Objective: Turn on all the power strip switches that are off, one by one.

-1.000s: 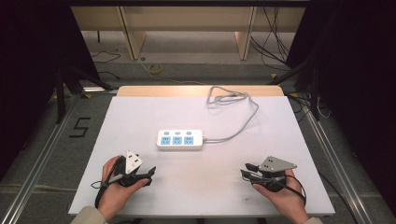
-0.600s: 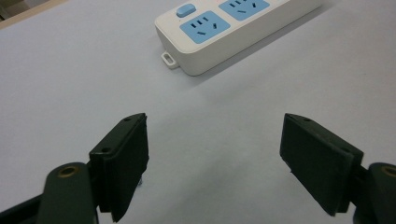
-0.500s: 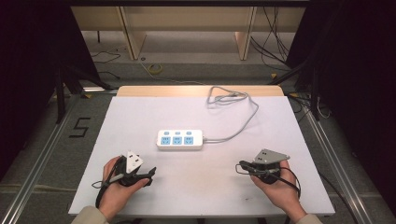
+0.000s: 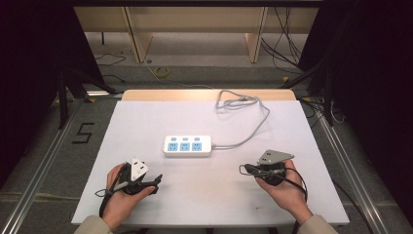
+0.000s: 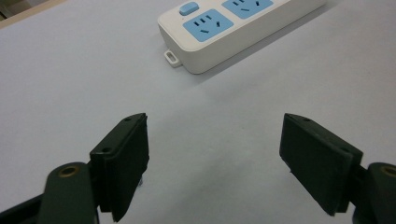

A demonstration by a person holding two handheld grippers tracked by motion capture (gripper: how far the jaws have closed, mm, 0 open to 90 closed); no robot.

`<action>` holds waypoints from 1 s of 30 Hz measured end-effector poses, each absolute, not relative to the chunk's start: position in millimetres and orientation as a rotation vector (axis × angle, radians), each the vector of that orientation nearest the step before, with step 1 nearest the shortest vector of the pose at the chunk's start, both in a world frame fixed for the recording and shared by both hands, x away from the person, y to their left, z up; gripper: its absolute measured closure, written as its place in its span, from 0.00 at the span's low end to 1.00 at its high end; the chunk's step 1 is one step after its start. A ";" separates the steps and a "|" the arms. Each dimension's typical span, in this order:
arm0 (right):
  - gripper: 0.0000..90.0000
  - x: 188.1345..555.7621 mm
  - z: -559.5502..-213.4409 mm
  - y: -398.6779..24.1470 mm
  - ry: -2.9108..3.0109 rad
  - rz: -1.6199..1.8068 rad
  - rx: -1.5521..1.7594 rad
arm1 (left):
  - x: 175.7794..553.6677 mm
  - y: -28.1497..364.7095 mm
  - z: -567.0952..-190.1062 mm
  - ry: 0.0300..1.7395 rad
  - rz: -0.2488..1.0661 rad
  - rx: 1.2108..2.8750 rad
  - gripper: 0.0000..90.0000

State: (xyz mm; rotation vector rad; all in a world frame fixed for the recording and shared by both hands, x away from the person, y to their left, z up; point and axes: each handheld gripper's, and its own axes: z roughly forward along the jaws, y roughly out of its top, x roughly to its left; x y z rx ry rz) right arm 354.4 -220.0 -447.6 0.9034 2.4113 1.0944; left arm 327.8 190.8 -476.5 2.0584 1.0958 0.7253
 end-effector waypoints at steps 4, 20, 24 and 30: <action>1.00 358.0 -445.9 -214.7 2.426 1.079 0.902 | 327.3 190.7 -476.5 1.095 0.728 2.059 0.26; 1.00 370.7 -439.3 -197.5 2.450 1.039 0.881 | 327.6 190.8 -477.1 1.100 0.725 2.059 0.26; 1.00 373.7 -436.3 -192.5 2.459 1.032 0.874 | 327.4 190.5 -477.1 1.097 0.726 2.062 0.27; 1.00 379.1 -433.3 -185.4 2.468 1.028 0.870 | 327.5 190.5 -477.5 1.099 0.722 2.062 0.27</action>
